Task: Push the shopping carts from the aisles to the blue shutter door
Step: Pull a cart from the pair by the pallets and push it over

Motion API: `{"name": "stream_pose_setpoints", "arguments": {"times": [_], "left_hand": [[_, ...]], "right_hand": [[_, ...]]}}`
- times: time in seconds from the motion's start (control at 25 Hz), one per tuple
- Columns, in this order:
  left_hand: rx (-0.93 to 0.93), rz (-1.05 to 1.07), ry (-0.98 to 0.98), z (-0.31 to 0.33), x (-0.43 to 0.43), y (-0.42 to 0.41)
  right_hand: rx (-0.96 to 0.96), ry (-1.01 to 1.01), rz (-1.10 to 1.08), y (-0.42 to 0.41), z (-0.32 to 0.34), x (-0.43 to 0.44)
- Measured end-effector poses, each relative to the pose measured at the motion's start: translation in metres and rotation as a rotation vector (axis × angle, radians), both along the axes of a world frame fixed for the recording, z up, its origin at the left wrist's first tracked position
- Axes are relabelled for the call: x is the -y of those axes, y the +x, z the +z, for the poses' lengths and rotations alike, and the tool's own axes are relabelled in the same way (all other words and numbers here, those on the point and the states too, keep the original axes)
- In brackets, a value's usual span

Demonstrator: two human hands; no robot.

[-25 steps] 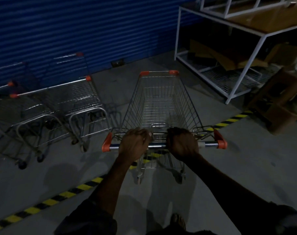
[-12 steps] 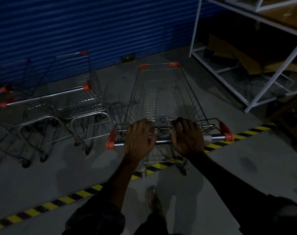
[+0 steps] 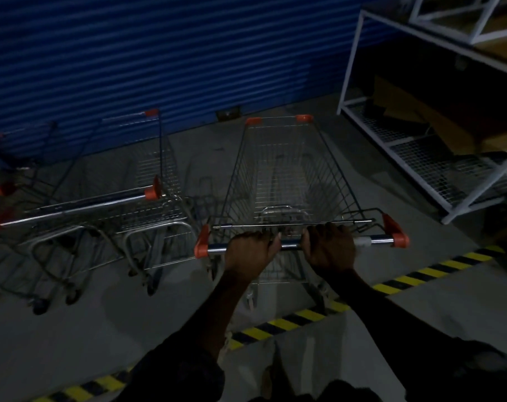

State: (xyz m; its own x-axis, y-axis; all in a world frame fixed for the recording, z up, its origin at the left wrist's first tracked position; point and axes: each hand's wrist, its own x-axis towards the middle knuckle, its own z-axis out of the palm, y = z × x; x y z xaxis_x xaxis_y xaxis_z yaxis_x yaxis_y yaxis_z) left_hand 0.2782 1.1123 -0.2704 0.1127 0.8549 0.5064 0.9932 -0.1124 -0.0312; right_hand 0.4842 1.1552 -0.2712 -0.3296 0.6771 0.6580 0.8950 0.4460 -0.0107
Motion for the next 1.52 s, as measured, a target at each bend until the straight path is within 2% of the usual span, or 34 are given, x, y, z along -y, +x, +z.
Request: {"name": "stream_pose_setpoints", "arguments": {"times": [0.28,0.4,0.48,0.6,0.68,0.84,1.0,1.16,1.52], "left_hand": [[-0.013,0.036,-0.096,0.006,-0.078,-0.026],[0.067,0.118,-0.119,0.007,-0.104,-0.028],[0.083,0.081,-0.150,0.012,-0.118,-0.028],[-0.002,0.008,-0.183,0.007,-0.131,-0.031],[0.001,0.029,-0.206,0.003,-0.140,-0.031],[0.070,0.206,-0.201,0.013,-0.149,-0.024],[0.099,0.180,-0.113,0.015,-0.144,-0.032],[0.214,0.165,-0.148,0.008,-0.143,-0.047],[0.144,0.221,-0.151,0.002,-0.098,-0.077]], "right_hand": [[0.019,-0.022,0.065,-0.026,0.002,-0.085],[0.024,-0.057,0.108,-0.034,0.005,-0.117],[0.017,-0.098,0.133,-0.037,0.007,-0.139],[0.058,-0.135,0.186,-0.037,0.016,-0.165],[0.090,-0.159,0.214,-0.038,0.017,-0.181],[0.132,-0.221,0.178,-0.046,0.016,-0.208],[0.150,-0.247,0.106,-0.062,0.012,-0.218],[0.034,-0.263,0.052,-0.086,0.005,-0.216],[0.071,-0.217,0.090,-0.121,0.007,-0.206]]}}
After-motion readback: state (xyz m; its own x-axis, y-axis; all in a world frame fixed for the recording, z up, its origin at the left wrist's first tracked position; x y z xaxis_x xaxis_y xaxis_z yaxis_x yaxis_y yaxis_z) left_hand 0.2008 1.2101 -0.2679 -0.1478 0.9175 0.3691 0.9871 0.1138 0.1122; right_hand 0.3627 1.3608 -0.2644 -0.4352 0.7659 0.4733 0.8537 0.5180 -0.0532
